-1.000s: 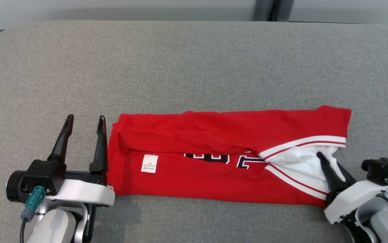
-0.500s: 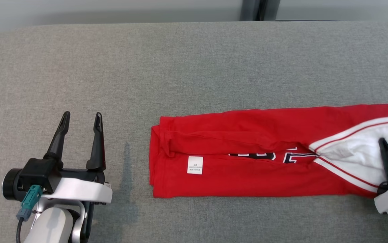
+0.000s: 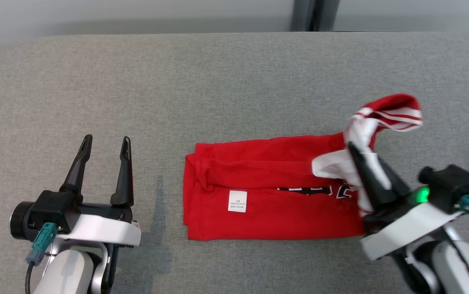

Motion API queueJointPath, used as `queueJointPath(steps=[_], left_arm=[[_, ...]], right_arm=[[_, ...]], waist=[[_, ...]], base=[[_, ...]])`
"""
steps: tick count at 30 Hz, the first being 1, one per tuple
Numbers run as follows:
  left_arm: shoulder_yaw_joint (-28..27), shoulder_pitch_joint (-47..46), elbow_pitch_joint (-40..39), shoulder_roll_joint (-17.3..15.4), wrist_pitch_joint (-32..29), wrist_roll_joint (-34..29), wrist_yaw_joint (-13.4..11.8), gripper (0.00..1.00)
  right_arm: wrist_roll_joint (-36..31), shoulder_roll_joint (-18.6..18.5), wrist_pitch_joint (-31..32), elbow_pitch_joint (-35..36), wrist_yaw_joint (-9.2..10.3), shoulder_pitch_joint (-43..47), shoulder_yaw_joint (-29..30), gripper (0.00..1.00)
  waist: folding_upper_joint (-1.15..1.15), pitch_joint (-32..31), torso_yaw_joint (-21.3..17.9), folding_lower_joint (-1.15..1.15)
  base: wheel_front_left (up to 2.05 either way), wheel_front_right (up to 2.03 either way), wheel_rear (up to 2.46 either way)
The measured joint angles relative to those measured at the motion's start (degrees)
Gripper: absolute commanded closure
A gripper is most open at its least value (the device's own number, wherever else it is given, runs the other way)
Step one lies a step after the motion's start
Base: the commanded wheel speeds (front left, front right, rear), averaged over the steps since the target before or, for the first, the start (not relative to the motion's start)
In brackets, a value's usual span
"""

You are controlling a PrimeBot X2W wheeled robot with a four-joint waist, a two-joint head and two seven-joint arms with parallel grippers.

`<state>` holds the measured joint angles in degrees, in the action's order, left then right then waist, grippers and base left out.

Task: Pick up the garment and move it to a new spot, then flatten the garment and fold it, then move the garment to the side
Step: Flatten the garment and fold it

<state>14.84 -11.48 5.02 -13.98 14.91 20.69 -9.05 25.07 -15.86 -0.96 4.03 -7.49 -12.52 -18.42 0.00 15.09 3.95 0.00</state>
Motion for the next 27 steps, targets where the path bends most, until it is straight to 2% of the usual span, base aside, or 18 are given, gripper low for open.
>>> queueJointPath(steps=[4,8,19,25,26,27], left_arm=[[0.4,-0.8,0.3,0.5,0.0,-0.1,0.5,0.00],[0.8,-1.0,0.7,1.3,0.0,-0.4,1.2,0.00],[1.2,-2.4,1.3,3.7,0.0,-1.4,2.9,0.00],[1.0,-3.2,2.0,4.5,0.0,-2.2,3.6,0.00],[1.0,-3.2,2.1,4.6,0.0,-2.4,3.9,0.00],[1.0,-3.3,2.2,4.7,0.0,-2.5,4.0,0.00]], right_arm=[[-0.3,4.0,1.5,0.5,0.00,-2.6,-5.8,1.00],[0.9,6.9,1.5,-3.9,0.00,-5.9,-11.2,1.00],[5.3,10.1,-3.0,-20.3,0.00,-14.2,-20.8,1.00],[7.9,11.3,-7.2,-27.4,0.00,-17.9,-24.6,0.99],[8.5,11.6,-8.0,-28.3,0.00,-18.5,-25.1,0.66],[8.9,11.6,-8.7,-28.9,0.01,-19.1,-26.0,0.57]], waist=[[0.00,0.2,1.2,0.00],[0.00,0.6,2.9,0.00],[0.00,3.0,7.0,0.00],[0.00,4.5,7.8,0.00],[0.00,4.6,7.8,0.00],[0.00,4.7,7.8,0.00]], base=[[0.00,0.00,0.00],[0.00,0.00,0.00],[0.00,0.00,0.00],[0.00,0.00,0.00],[0.00,0.00,0.00],[0.00,0.00,0.00]])
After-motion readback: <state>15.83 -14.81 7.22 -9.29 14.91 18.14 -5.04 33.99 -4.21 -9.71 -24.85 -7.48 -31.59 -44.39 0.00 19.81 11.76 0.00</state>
